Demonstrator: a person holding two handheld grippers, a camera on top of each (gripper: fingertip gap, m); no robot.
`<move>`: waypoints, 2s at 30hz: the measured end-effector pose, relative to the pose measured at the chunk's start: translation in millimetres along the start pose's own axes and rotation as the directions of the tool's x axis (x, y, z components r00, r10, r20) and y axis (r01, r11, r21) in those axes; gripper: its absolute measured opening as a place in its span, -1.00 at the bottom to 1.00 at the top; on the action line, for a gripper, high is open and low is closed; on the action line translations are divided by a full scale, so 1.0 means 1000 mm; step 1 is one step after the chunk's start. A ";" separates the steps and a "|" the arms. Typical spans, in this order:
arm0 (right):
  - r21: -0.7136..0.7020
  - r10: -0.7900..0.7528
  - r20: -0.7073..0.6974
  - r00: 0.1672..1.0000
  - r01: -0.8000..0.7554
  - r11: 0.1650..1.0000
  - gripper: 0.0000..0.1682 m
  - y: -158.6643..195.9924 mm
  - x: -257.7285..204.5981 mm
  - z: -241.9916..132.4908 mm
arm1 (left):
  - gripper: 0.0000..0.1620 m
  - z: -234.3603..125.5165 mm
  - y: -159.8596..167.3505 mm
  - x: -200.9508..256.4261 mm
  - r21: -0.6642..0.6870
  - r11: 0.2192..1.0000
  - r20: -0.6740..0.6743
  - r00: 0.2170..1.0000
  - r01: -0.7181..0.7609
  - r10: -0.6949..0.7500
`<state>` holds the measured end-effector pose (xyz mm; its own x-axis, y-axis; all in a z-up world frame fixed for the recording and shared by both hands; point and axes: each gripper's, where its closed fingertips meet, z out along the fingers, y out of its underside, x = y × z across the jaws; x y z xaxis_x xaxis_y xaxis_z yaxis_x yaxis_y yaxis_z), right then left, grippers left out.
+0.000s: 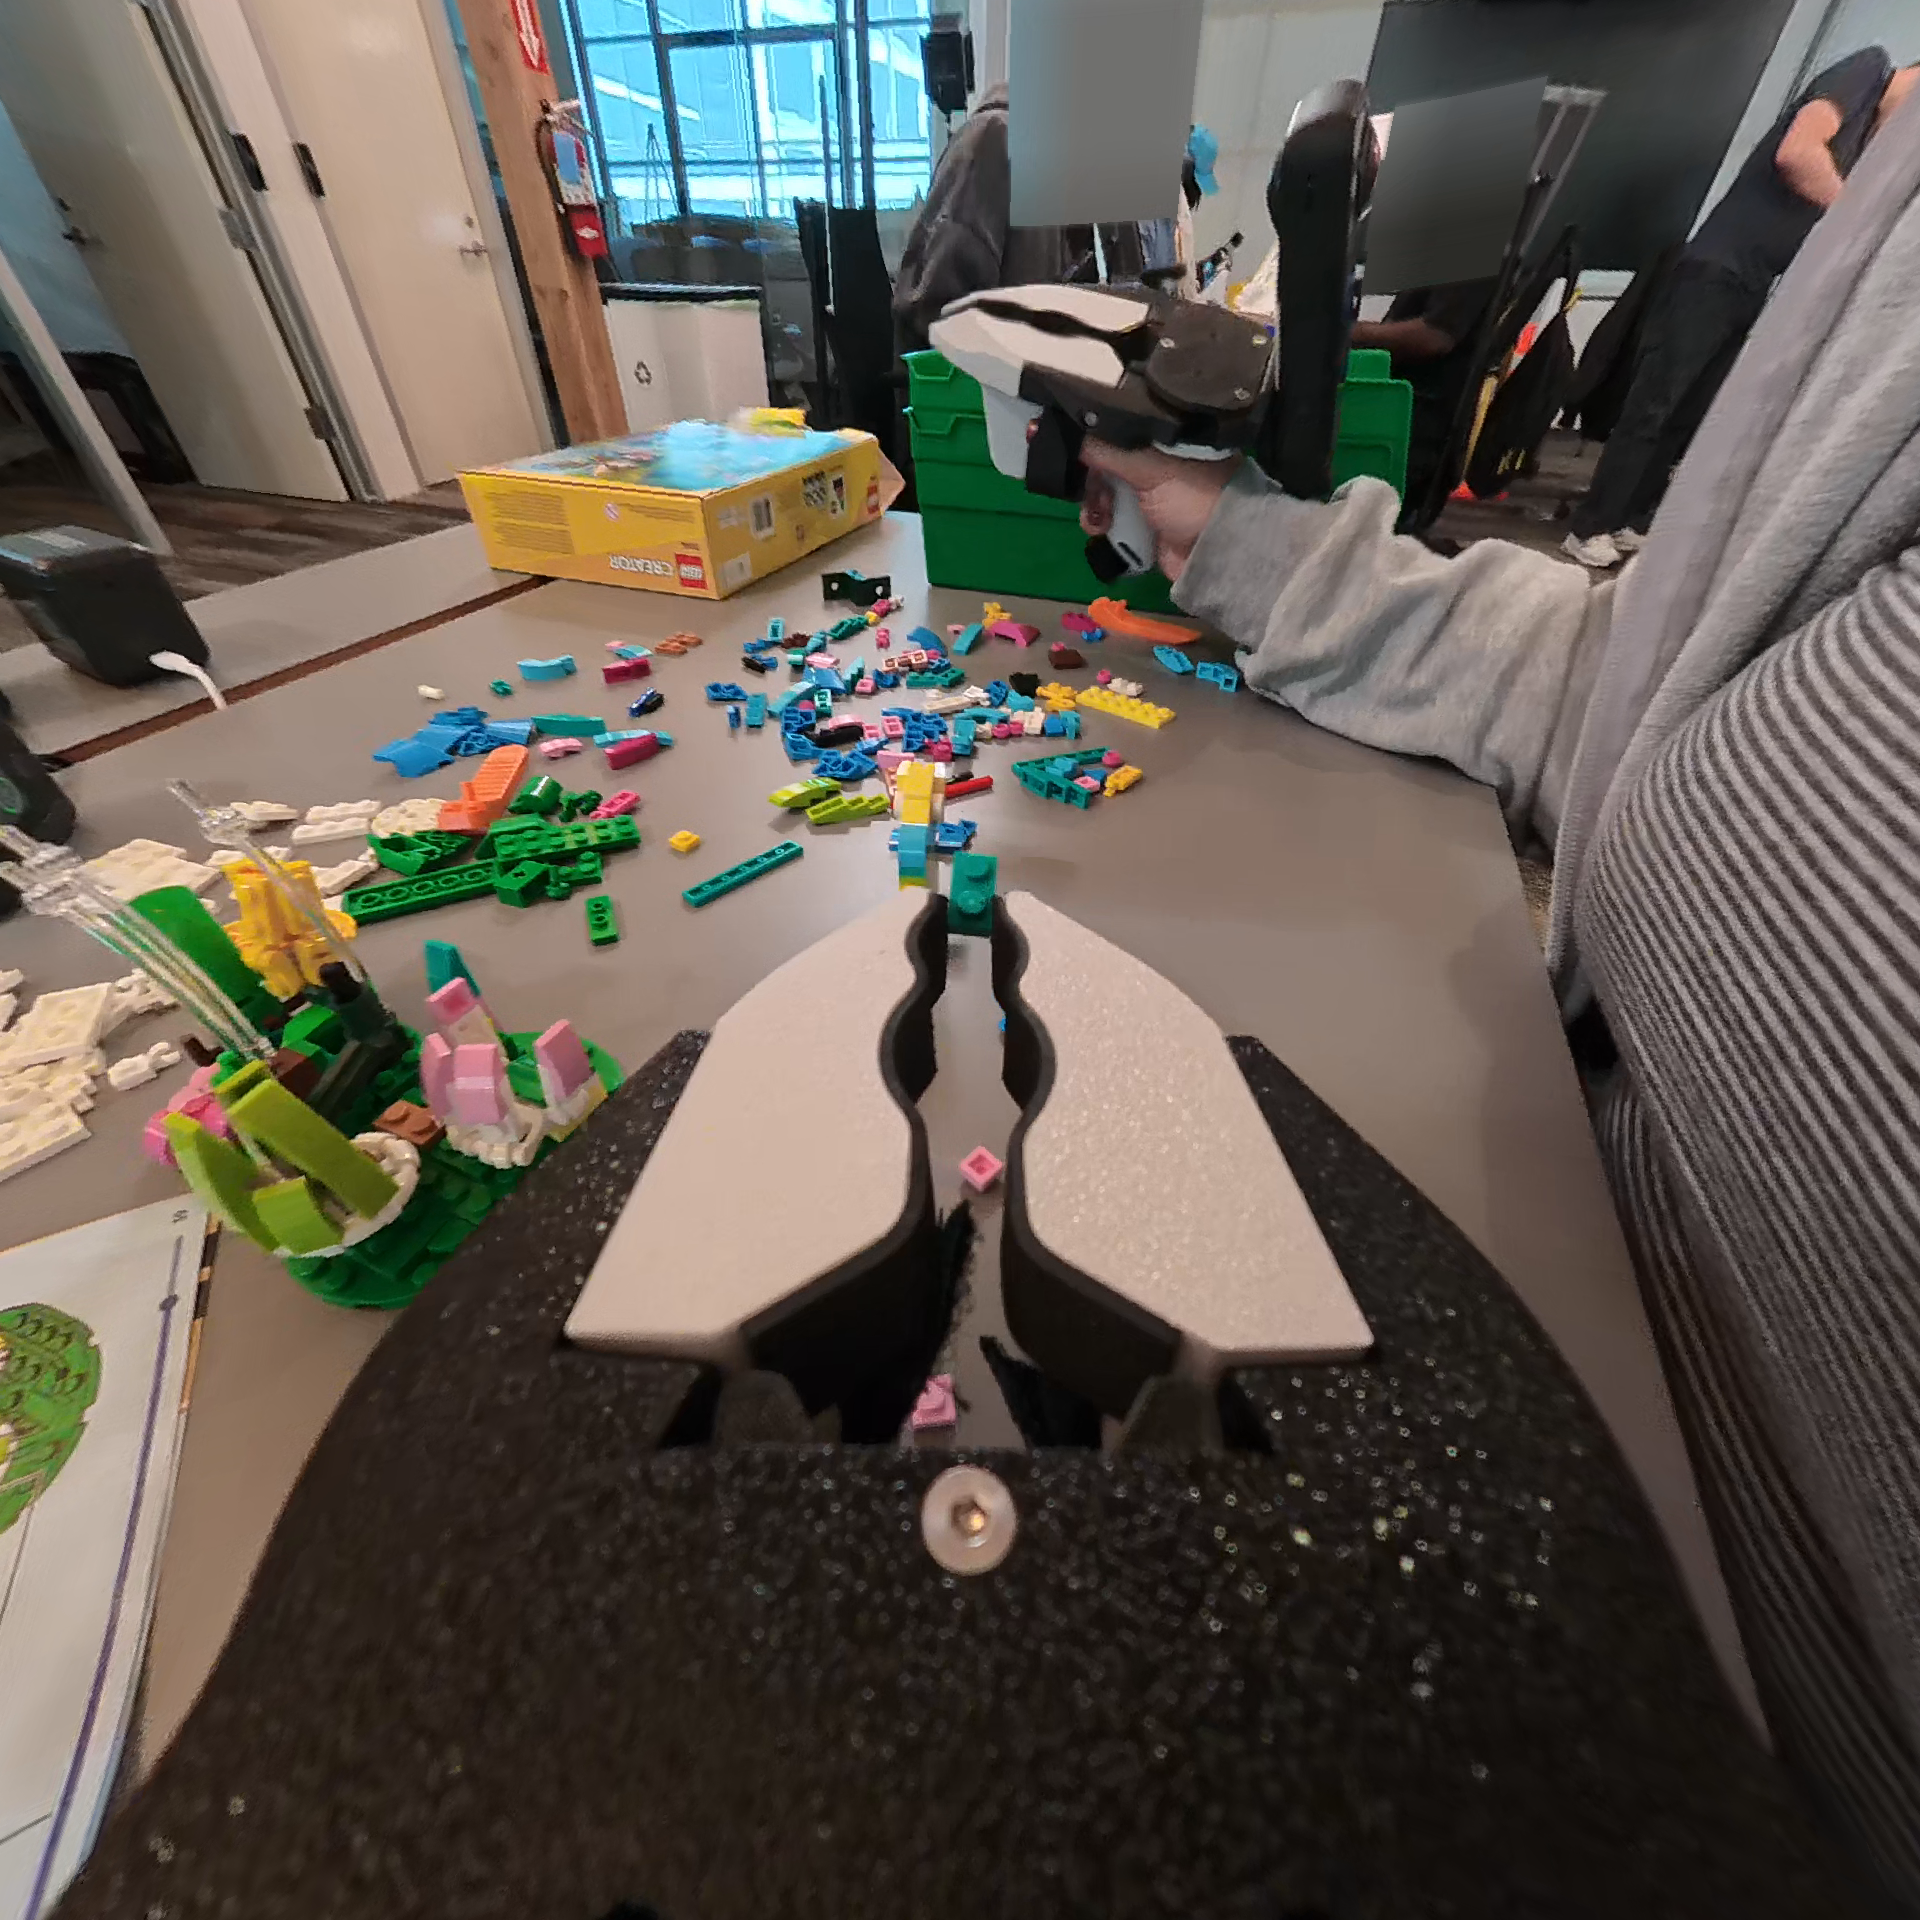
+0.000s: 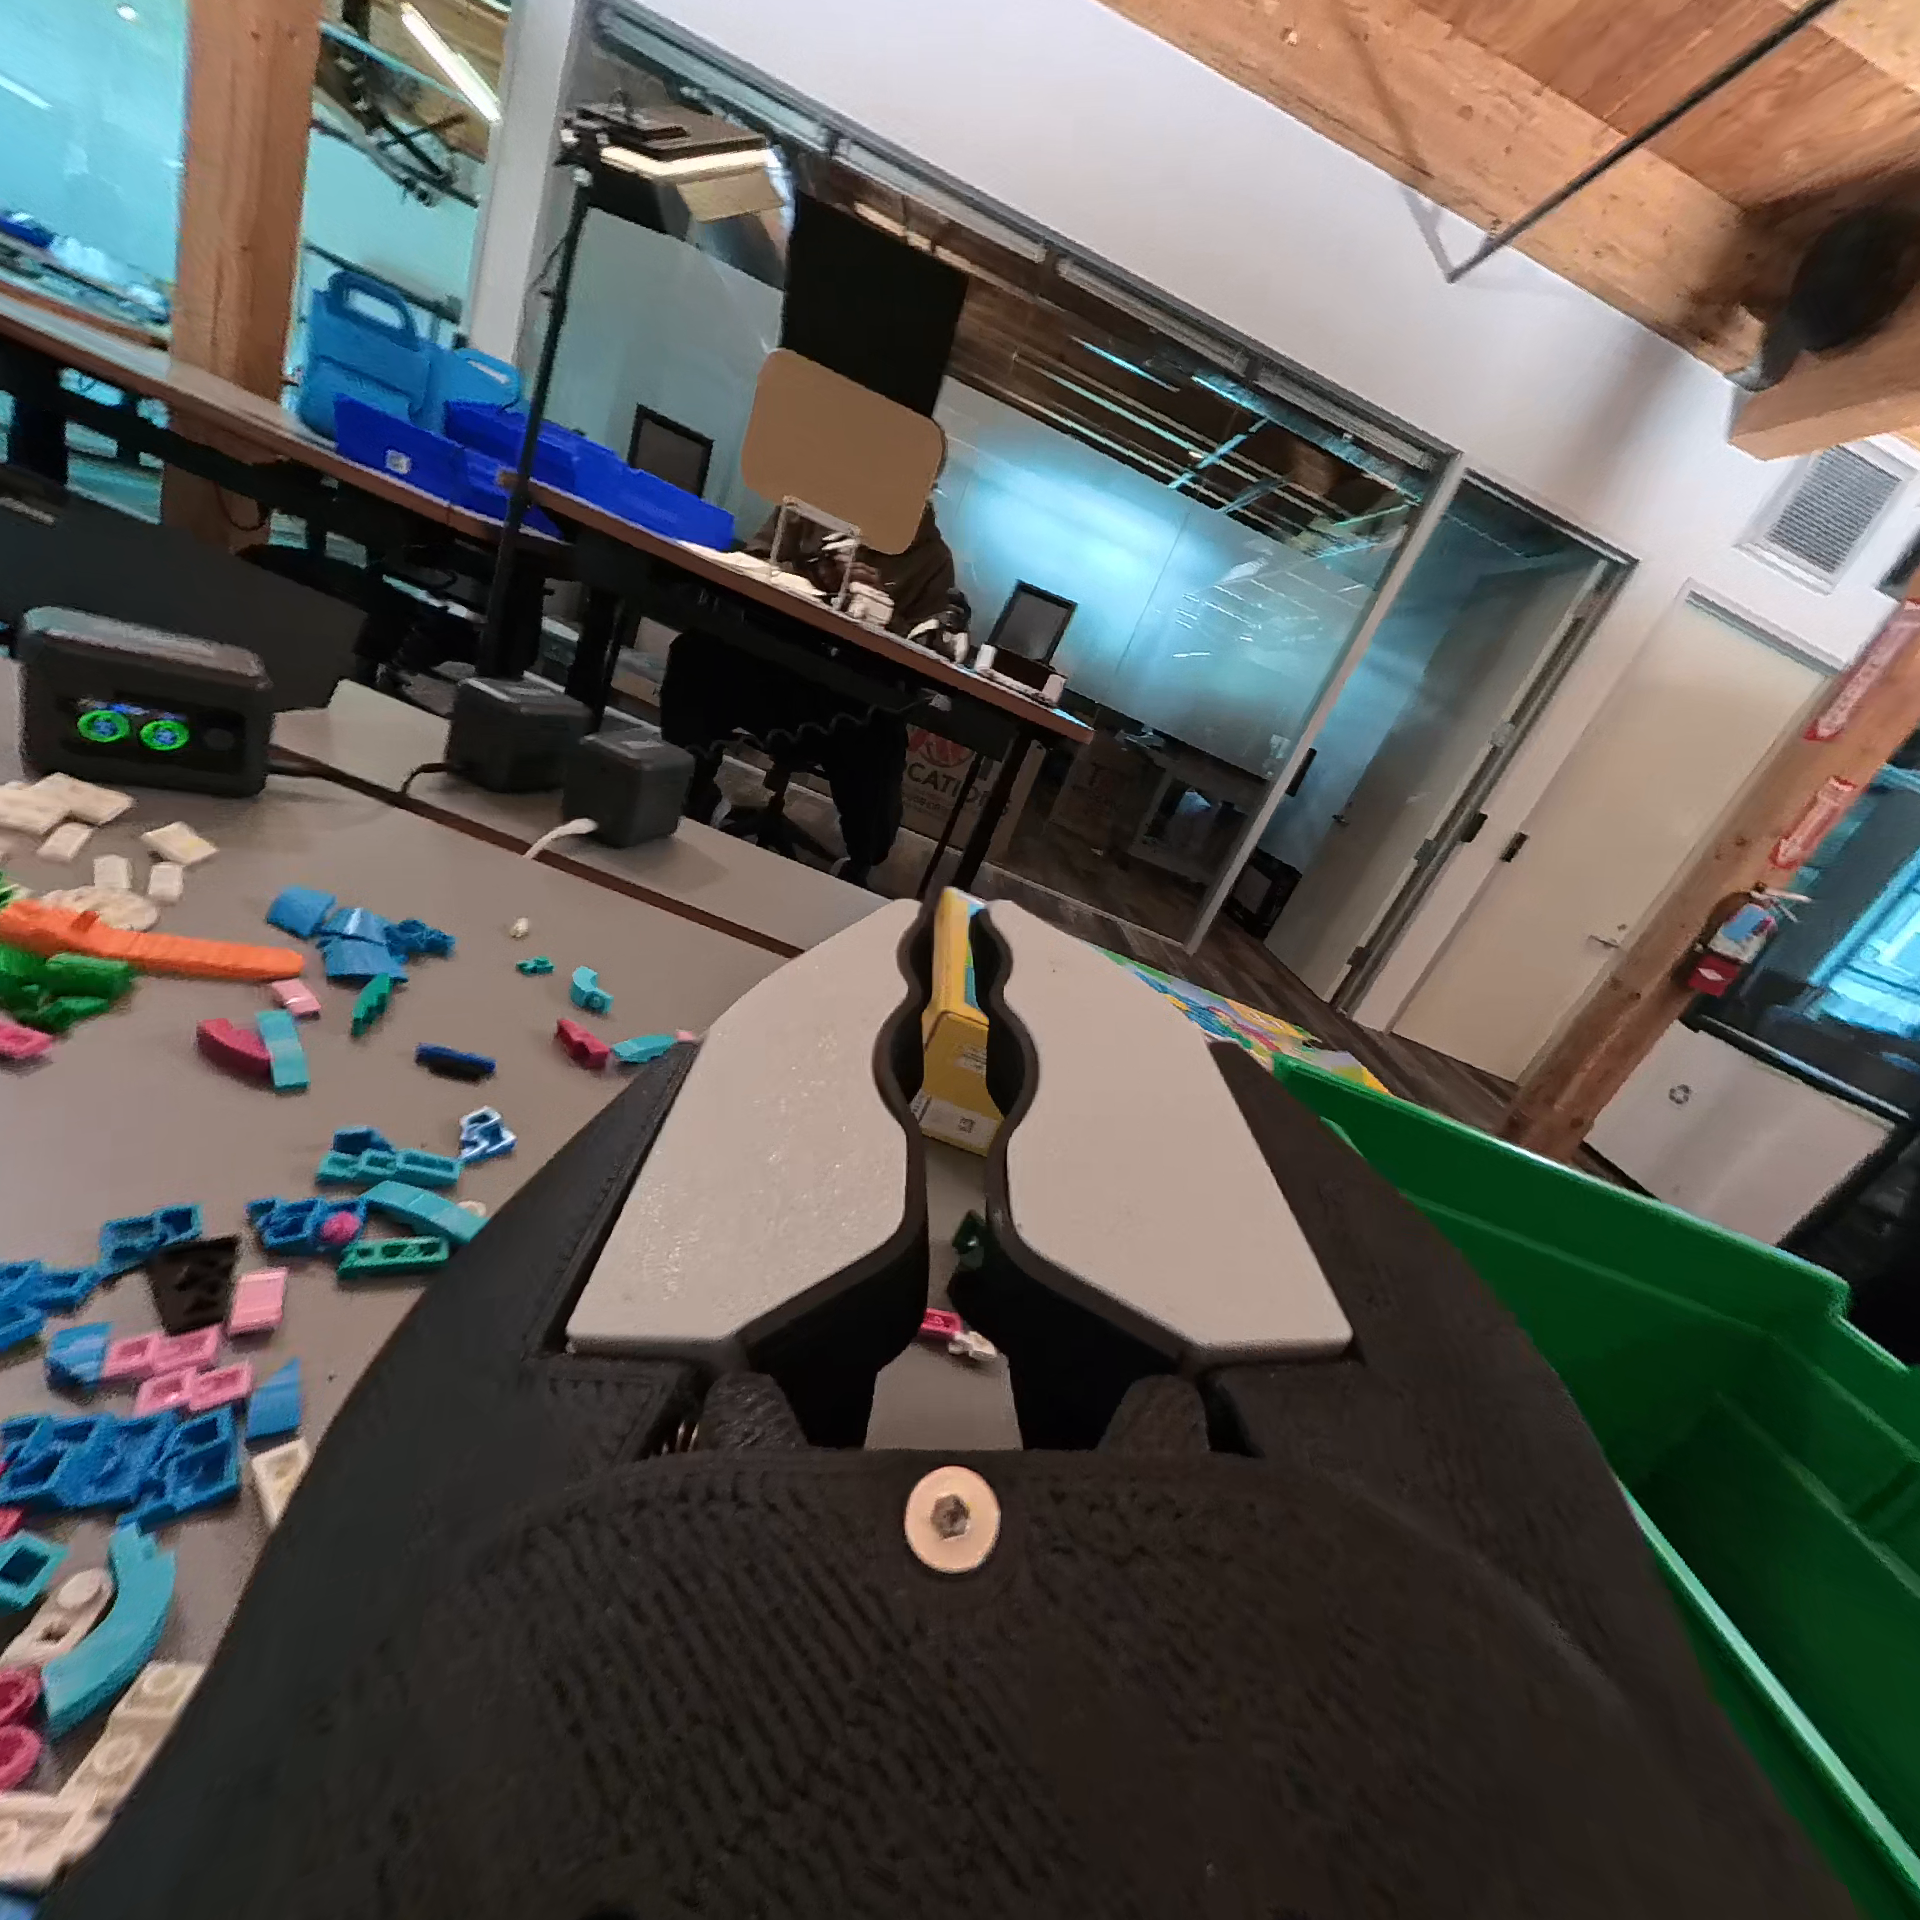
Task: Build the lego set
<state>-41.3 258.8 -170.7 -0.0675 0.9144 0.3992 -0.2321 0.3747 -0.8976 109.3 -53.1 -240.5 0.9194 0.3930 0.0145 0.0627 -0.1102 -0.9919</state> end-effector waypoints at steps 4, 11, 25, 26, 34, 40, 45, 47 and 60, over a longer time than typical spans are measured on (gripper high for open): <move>-0.074 0.053 0.279 0.959 -0.034 0.997 -1.00 0.004 -0.049 0.005 | -0.91 0.001 0.001 0.000 -0.011 1.000 0.012 1.000 -0.018 0.018; -0.164 -0.013 0.779 0.627 0.223 0.961 -0.97 0.002 -0.172 0.031 | -0.91 0.000 0.002 -0.005 -0.017 0.999 0.059 0.997 -0.046 0.047; -0.179 0.133 0.983 0.124 0.548 0.817 -0.69 0.048 -0.276 0.030 | -0.91 0.003 0.005 -0.004 -0.037 0.997 0.082 0.994 -0.072 0.075; -0.175 0.126 0.984 0.126 0.551 0.816 -0.69 0.049 -0.277 0.032 | -0.91 0.003 0.004 -0.004 -0.034 0.997 0.082 0.994 -0.068 0.071; -0.176 0.157 0.984 0.084 0.606 0.776 -0.79 0.051 -0.271 0.026 | -0.91 0.004 0.004 -0.003 -0.031 0.998 0.077 0.995 -0.059 0.061; -0.087 0.175 0.982 -0.067 0.665 0.742 -0.81 0.052 -0.255 0.002 | -0.91 0.005 0.004 -0.001 -0.029 0.998 0.072 0.996 -0.055 0.057; -0.159 0.159 0.986 0.059 0.647 0.746 -0.75 0.055 -0.247 0.030 | -0.91 0.005 0.003 0.000 -0.028 0.998 0.071 0.996 -0.050 0.052; -0.171 0.147 0.985 0.091 0.636 0.752 -0.73 0.056 -0.246 0.038 | -0.91 0.005 0.003 0.001 -0.026 0.999 0.071 0.996 -0.048 0.049; -0.156 0.182 0.983 0.011 0.572 0.805 -0.82 0.040 -0.263 0.031 | -0.91 0.005 0.002 0.004 -0.023 0.999 0.066 0.997 -0.042 0.043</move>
<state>-63.2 28.2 -305.9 -0.9971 -0.0723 0.0246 -0.0745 0.8485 -0.5239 110.8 -47.0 -243.0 0.8934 0.4477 -0.0369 0.0332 -0.1479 -0.9884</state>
